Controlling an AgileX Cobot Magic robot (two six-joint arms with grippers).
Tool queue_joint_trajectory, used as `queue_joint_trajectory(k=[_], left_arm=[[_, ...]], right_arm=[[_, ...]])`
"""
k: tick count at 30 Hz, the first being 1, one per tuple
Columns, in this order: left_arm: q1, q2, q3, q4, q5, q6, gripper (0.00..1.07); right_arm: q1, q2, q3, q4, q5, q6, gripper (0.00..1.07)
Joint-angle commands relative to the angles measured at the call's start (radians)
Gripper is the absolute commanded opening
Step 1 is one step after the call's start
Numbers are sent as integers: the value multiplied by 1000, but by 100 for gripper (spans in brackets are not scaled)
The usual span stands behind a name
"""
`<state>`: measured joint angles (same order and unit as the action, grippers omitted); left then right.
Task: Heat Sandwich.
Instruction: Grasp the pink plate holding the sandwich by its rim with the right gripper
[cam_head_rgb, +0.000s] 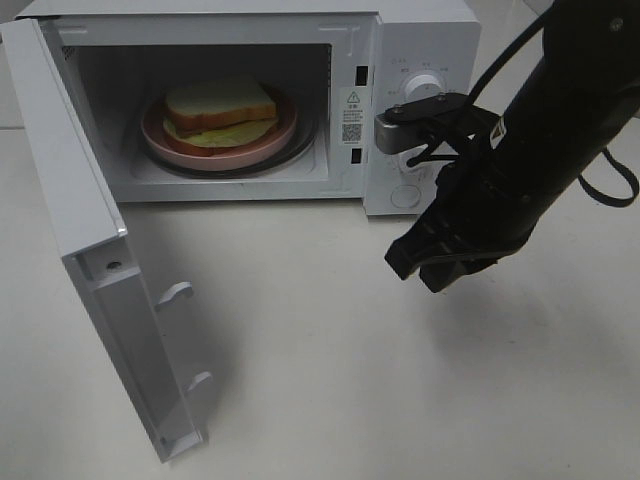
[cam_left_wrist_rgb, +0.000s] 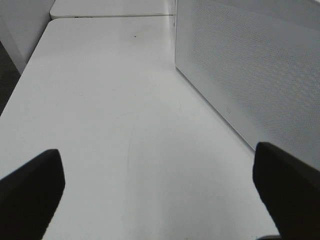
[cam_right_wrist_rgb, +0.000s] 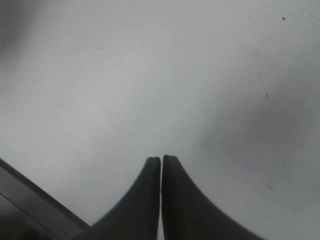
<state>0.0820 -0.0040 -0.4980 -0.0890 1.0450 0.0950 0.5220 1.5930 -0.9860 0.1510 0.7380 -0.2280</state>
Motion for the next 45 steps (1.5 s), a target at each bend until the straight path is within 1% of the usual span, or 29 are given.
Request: queue_joint_trajectory(k=[1,3,4,5,8,11,14,15,18,20,22,24,25,27,28,29,30,31,32,33,34,35,36,38,39,40,41,43,45], left_arm=[[-8,-26,3,-5,-8,-3,97],[-8,-26,3,-5,-8,-3,97],[-8,-26,3,-5,-8,-3,97],[-8,-26,3,-5,-8,-3,97],[-8,-26,3,-5,-8,-3,97],[-8,-26,3,-5,-8,-3,97],[-8,-26,3,-5,-8,-3,97],[-8,-26,3,-5,-8,-3,97],[-8,-26,3,-5,-8,-3,97],[-8,-26,3,-5,-8,-3,97],[-8,-26,3,-5,-8,-3,97],[-8,-26,3,-5,-8,-3,97],[-8,-26,3,-5,-8,-3,97],[-8,-26,3,-5,-8,-3,97],[-8,-26,3,-5,-8,-3,97],[-8,-26,3,-5,-8,-3,97],[-8,-26,3,-5,-8,-3,97],[-8,-26,3,-5,-8,-3,97],[-8,-26,3,-5,-8,-3,97],[-8,-26,3,-5,-8,-3,97],[-8,-26,3,-5,-8,-3,97],[-8,-26,3,-5,-8,-3,97],[-8,-26,3,-5,-8,-3,97],[-8,-26,3,-5,-8,-3,97],[-8,-26,3,-5,-8,-3,97],[-8,-26,3,-5,-8,-3,97],[-8,-26,3,-5,-8,-3,97],[-8,-26,3,-5,-8,-3,97],[-8,-26,3,-5,-8,-3,97]], right_arm=[[0,-6,-20,-6,68,-245,5],[0,-6,-24,-7,85,-355,5],[0,-6,-26,-7,101,-458,6],[0,-6,-26,-7,101,-458,6],[0,-6,-26,-9,110,-655,6],[0,-6,-26,-13,111,-728,7],[0,-6,-26,-16,111,-886,7],[0,-6,-26,-16,111,-886,7],[3,-6,-26,-32,112,-1059,7],[3,-6,-26,-43,110,-1085,7],[10,-6,-26,-84,110,-1133,8],[23,-6,-26,-127,110,-1133,10],[23,-6,-26,-127,110,-1133,10],[41,-6,-26,-173,108,-1131,14],[46,-6,-26,-176,103,-1125,16],[46,-6,-26,-176,103,-1125,16],[50,-6,-26,-178,96,-1118,18],[50,-6,-26,-180,78,-1085,28],[50,-6,-26,-181,69,-1064,33],[50,-6,-26,-185,56,-1039,40],[50,-6,-26,-185,56,-1039,40],[50,-6,-27,-190,47,-1019,48],[50,-6,-28,-191,22,-970,65],[50,-6,-28,-191,15,-937,81],[50,-6,-28,-191,15,-937,81],[50,-6,-28,-190,15,-927,87],[50,-6,-28,-190,14,-916,98],[50,-6,-28,-190,13,-904,103],[50,-6,-28,-190,5,-904,102]])
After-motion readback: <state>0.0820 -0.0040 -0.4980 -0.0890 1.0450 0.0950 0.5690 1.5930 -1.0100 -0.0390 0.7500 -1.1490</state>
